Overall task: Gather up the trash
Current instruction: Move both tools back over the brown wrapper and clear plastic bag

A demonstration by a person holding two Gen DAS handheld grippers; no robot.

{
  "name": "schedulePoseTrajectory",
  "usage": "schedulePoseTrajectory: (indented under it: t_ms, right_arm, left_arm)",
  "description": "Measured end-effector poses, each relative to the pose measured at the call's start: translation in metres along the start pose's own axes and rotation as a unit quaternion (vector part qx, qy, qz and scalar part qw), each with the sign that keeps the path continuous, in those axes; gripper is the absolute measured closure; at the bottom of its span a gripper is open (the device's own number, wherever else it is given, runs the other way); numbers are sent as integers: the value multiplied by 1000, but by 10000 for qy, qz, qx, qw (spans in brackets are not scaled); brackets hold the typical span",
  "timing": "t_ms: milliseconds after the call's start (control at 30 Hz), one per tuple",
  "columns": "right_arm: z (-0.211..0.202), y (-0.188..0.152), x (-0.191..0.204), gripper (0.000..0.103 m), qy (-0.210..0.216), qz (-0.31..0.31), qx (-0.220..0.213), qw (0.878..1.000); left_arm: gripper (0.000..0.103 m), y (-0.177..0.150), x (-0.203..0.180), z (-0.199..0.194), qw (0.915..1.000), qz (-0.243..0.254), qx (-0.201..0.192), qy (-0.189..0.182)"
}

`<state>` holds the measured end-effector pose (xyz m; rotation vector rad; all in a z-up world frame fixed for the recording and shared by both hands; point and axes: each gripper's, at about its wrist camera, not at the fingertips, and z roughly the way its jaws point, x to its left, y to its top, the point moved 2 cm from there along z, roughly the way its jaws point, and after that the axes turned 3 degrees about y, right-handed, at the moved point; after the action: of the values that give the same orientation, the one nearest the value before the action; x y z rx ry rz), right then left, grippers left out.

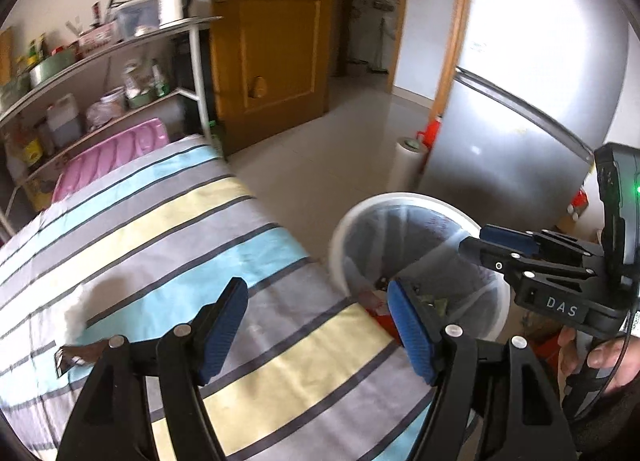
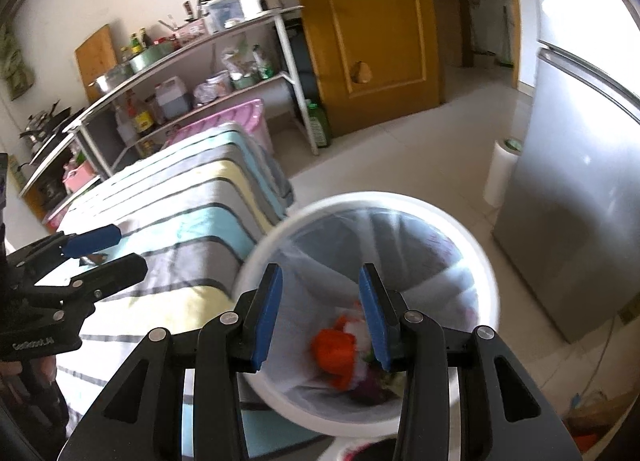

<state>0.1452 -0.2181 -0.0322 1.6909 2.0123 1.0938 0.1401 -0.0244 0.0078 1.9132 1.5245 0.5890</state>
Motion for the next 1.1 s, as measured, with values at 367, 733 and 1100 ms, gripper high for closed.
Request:
schedulePoseTrajectory:
  t_ms: [367,733,1100]
  right_arm:
    - [19,10,71,62,506,-556,10,9972]
    - [54,12,149,62,1175,-1213,266,9853]
    - [106,9,226,62,1997,-2040,896,9542]
  left_arm:
    - [28,-17,70,-27,9969,-546,-166,549]
    - [27,-44,159,-54,9858,-1263,-282,1067]
    - [26,-70,230,-56,9742,-1807,-75,1350]
